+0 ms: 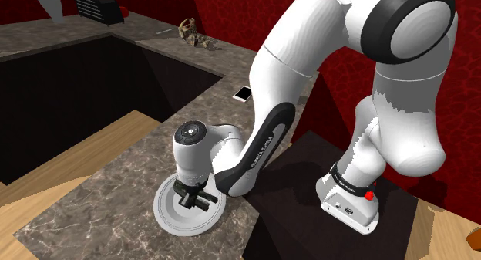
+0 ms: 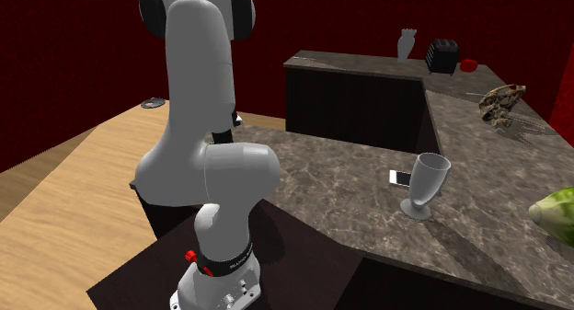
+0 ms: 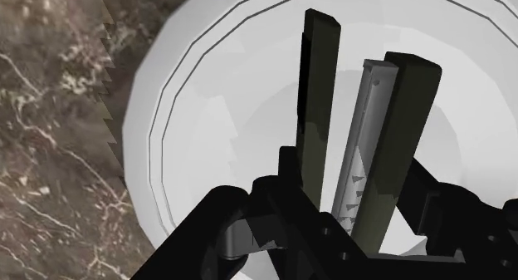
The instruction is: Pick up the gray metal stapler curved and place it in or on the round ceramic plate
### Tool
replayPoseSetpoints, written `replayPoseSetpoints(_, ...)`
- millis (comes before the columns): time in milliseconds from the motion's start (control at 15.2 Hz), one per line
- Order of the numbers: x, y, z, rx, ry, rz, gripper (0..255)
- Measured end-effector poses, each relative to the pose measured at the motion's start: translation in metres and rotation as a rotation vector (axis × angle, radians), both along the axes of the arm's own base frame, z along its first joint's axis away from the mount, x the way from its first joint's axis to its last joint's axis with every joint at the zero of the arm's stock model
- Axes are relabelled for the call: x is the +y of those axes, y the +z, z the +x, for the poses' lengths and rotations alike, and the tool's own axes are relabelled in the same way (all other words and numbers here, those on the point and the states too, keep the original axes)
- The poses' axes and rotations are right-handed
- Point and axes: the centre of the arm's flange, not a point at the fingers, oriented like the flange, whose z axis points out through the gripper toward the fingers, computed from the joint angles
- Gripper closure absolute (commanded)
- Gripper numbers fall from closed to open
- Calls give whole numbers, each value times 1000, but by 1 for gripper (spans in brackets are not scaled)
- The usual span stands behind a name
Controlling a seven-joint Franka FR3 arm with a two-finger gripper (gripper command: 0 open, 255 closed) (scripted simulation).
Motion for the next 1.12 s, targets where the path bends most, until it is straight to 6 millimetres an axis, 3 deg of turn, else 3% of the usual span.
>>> replayPoseSetpoints(396,0,0,0,0,0,0,0)
replayPoseSetpoints(726,3,44,-1,-1,0,1,0)
replayPoseSetpoints(1122,3,50,-2,0,0,0,0)
